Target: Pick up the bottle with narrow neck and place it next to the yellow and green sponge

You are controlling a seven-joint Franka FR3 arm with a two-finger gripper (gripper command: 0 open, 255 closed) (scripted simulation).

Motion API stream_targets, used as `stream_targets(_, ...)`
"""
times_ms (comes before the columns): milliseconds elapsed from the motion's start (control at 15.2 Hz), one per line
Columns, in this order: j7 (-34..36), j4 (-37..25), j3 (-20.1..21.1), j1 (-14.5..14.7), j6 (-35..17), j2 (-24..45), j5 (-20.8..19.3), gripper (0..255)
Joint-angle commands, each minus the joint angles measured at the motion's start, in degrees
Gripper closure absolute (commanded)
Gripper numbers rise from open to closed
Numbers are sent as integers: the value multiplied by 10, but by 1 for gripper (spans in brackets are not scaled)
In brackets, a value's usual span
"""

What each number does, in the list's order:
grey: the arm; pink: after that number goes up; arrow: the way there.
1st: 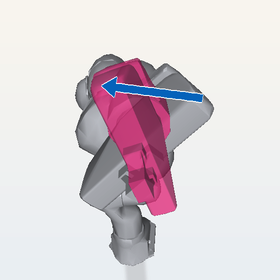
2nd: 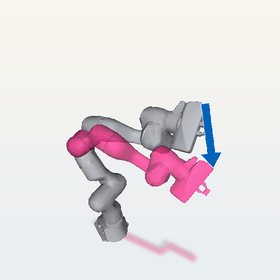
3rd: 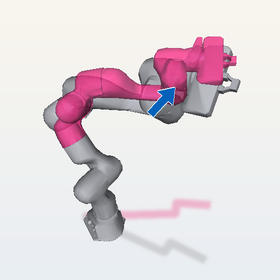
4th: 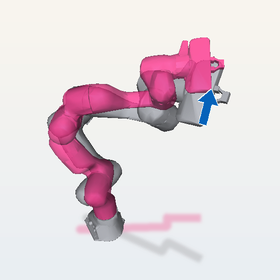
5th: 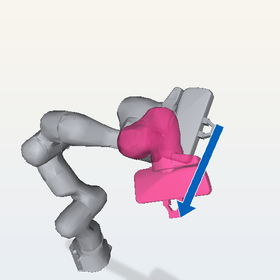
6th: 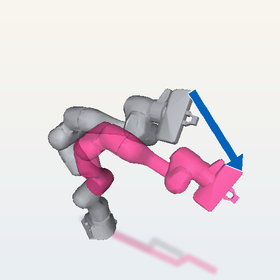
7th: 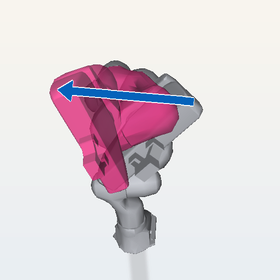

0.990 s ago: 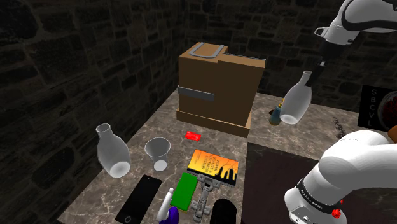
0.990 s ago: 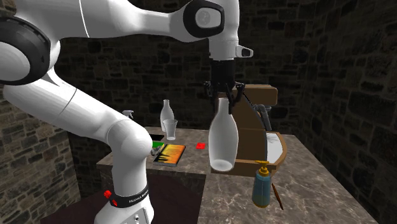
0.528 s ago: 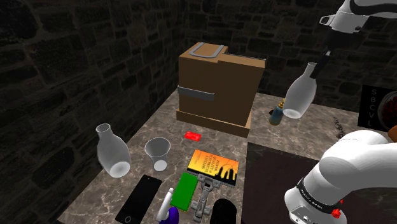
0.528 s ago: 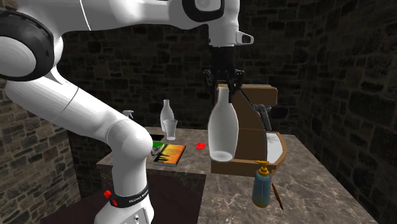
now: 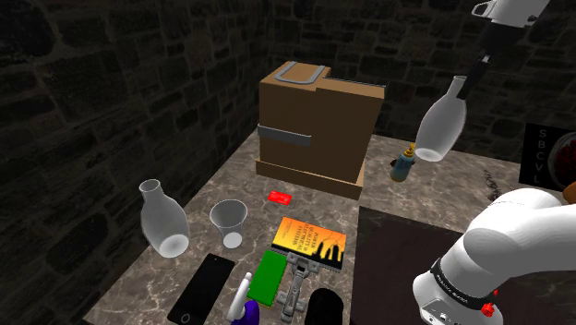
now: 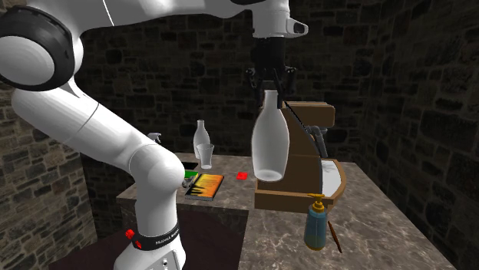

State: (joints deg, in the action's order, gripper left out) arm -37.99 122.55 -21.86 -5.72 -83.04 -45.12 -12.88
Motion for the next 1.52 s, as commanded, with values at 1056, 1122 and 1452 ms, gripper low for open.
stream_targets(1056, -11, -192, 9, 17, 118, 74, 21, 255)
stream_targets(1122, 3, -187, 21, 18, 117, 74, 28, 255)
stream_targets(1452, 74, -175, 80, 28, 107, 79, 63, 255)
